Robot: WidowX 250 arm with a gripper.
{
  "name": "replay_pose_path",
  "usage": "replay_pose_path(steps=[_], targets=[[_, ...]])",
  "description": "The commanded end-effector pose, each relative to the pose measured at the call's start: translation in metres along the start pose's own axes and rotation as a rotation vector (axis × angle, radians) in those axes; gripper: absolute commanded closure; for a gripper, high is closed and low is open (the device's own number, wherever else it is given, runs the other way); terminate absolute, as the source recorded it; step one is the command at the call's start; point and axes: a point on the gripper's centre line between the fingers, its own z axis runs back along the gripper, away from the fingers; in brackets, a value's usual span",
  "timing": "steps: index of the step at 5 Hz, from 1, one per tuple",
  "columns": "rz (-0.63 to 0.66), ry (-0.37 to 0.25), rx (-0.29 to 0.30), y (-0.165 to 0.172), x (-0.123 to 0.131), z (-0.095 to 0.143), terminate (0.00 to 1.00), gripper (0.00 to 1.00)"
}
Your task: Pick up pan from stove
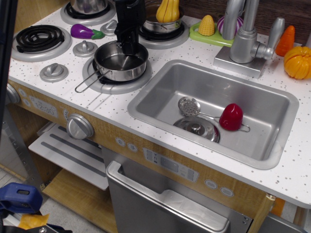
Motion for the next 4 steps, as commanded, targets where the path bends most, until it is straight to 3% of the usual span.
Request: replay_pose_path(steps=[1,3,4], targets=[[-0.049,0.084,0.102,0.006,0.005,0.067,0.00,1.00],[-0.094,0.205,0.127,0.010,0.011,0.128,0.00,1.00],[-0.123,0.203,0.157,0.015,0.011,0.133,1.00,1.00]])
